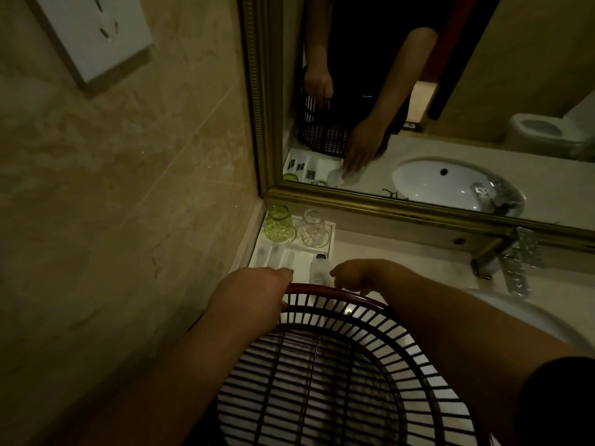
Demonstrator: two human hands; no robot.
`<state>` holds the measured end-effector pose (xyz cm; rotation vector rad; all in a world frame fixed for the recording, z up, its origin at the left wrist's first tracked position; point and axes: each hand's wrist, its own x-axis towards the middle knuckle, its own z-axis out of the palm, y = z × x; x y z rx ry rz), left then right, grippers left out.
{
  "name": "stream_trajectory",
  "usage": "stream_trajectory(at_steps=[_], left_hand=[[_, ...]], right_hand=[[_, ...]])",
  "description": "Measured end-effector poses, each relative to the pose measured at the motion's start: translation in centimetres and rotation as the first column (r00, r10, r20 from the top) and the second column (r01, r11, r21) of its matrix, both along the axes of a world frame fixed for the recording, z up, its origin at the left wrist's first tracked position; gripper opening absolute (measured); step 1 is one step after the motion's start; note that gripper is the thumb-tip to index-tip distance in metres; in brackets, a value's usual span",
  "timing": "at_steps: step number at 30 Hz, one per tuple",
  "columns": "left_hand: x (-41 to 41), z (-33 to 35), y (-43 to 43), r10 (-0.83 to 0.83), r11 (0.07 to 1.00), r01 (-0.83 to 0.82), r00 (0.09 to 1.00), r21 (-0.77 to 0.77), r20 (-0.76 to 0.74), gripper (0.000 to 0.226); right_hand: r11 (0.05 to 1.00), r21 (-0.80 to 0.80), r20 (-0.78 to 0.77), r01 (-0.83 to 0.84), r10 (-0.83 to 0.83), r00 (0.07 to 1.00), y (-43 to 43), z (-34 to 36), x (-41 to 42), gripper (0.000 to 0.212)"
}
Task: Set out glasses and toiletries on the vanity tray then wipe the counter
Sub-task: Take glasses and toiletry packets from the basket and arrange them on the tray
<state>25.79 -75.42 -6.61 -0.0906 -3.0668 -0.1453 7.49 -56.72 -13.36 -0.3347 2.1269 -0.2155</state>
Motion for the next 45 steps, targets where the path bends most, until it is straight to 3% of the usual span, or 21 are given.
stream_trajectory(at_steps=[6,13,19,26,30,34,36,40,45], left_hand=[[0.0,-0.2,0.0,-0.013,1.000,0.013,1.000,-0.018,-0.019,0.030],[0.0,-0.1,-0.1,-0.020,0.999,0.019,1.000,-0.028,-0.016,0.028],[-0.1,-0.1,0.0,-0.016,0.999,0.016,1.000,-0.034,0.002,0.026],[-0.2,-0.4,0.1,-0.018,0.999,0.018,1.000,-0.028,0.012,0.027],[-0.1,-0.3,0.0,-0.008,1.000,0.008,1.000,-0.023,0.018,0.028],[0.0,0.1,-0.2,0.004,1.000,-0.004,0.999,0.002,0.040,0.026],[0.0,0.3,-0.3,0.016,1.000,-0.017,0.998,0.012,0.058,0.030],[0.0,0.5,0.0,0.029,0.999,-0.027,0.996,-0.024,0.079,0.034],[0.2,0.9,0.4,0.040,0.997,-0.035,0.996,-0.062,0.079,0.027]], right_hand=[[0.994,-0.019,0.055,-0.107,0.108,0.993,-1.5,-1.1,0.0,0.052],[0.990,-0.023,-0.013,-0.139,0.139,0.990,-1.8,-0.9,-0.1,0.050],[0.984,-0.175,-0.124,0.013,-0.035,0.992,-0.8,0.6,0.3,0.027],[0.951,-0.309,-0.238,0.019,-0.096,0.967,0.0,2.3,0.9,0.019],[0.896,-0.430,-0.191,0.114,-0.214,0.958,1.0,4.9,2.3,0.035],[0.805,-0.559,-0.027,0.201,-0.259,0.965,2.5,8.8,6.1,0.059],[0.868,-0.493,-0.139,0.056,-0.142,0.980,3.6,10.0,8.1,0.059],[0.944,-0.255,-0.444,-0.211,0.080,0.892,6.2,9.8,11.0,0.023],[0.966,-0.237,-0.600,-0.103,-0.062,0.798,10.2,8.7,13.7,0.013]])
